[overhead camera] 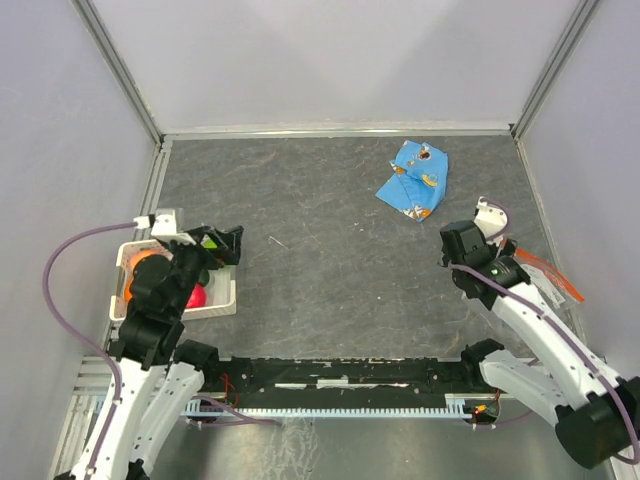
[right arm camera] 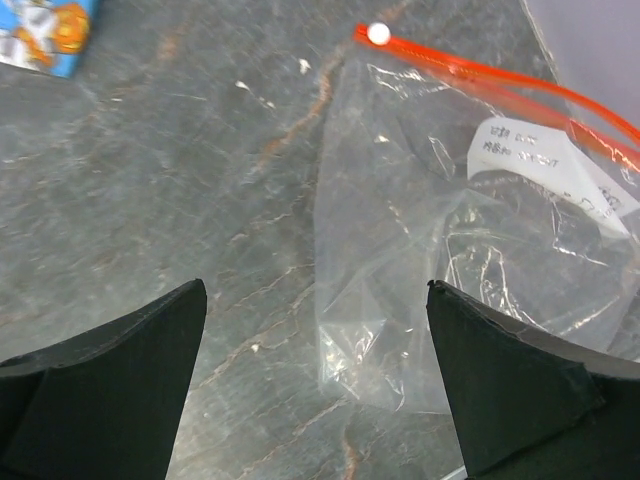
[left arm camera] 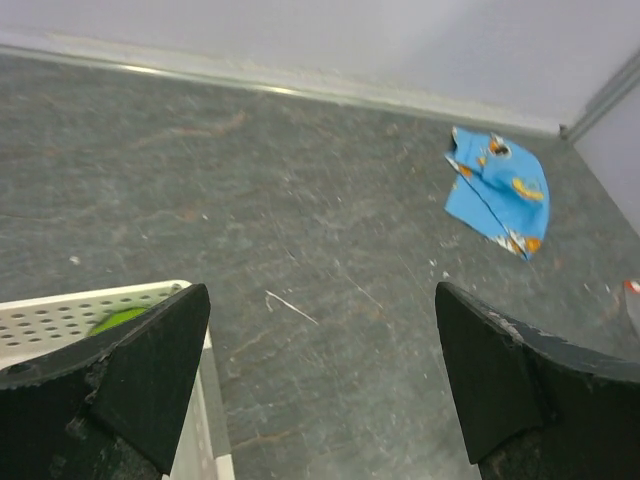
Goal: Place the food in the zip-top bag and seal the zipper
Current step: Pick up the zipper food storage bag at the corner of the board.
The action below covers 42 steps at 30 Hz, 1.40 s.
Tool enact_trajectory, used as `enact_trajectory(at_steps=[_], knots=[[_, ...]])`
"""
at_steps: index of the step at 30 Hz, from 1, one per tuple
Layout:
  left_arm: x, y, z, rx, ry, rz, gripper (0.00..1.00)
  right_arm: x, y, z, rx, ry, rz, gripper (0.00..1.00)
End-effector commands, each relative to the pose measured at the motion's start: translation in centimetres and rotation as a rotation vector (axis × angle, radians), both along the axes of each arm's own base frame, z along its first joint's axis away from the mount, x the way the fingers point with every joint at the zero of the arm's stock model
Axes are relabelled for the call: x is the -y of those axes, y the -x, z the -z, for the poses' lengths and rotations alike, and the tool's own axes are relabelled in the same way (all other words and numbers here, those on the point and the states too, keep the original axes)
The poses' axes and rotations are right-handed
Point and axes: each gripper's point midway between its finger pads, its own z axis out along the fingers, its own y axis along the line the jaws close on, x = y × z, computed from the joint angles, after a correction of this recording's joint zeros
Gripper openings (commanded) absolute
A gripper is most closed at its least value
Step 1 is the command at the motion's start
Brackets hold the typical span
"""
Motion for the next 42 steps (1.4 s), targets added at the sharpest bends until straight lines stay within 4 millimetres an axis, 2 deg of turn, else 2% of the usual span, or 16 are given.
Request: enact_trajectory(at_steps=[1,4,9,15,21,26,31,35,36,39,41,42], knots=[[3.5,0.0,-0.7,-0.023,-0.004,0.189,1.00,1.1,-1.1,2.0,-0.032,-0.019,0.088,0.99],[5.2,-0.3,0.6,-0.094,0.003,0.272,1.00,1.6,-1.6,4.0,-0.096,-0.040,0.096,0.99],[7.3,-1.1,2.4,-0.189,0.045,0.364,1.00,2.3,-2.6,5.6,-0.143,-0.102,0.115,1.00],[8.6,-2.1,3.9,-0.284,0.088,0.396,1.00,2.8,-2.7,7.9,-0.254,-0.168,0.166,1.00],[9.4,-2.5,4.5,-0.311,0.118,0.425,1.00,2.8,-2.1,9.8,-0.323,-0.234,0.218,1.00],[10.3,-2.7,5.8,-0.351,0.185,0.442,0.98,2.0,-2.3,10.6,-0.340,-0.290,0.187,0.91],[10.8,-2.6,6.6,-0.370,0.217,0.446,0.97,0.9,-2.5,10.8,-0.314,-0.339,0.126,0.69],[11.4,-2.5,7.1,-0.391,0.243,0.460,0.96,0.5,-2.3,11.0,-0.315,-0.357,0.103,0.43],[11.6,-2.4,7.2,-0.397,0.250,0.467,0.96,0.4,-2.2,11.0,-0.315,-0.362,0.099,0.33],[12.3,-2.2,7.7,-0.411,0.257,0.481,0.95,-0.1,-2.4,11.0,-0.308,-0.380,0.066,0.12],[12.7,-2.1,7.9,-0.419,0.254,0.488,0.95,-0.7,-2.5,10.9,-0.314,-0.393,0.025,0.03],[12.9,-2.0,8.0,-0.422,0.253,0.493,0.95,-1.0,-2.6,10.8,-0.315,-0.403,0.002,0.02]])
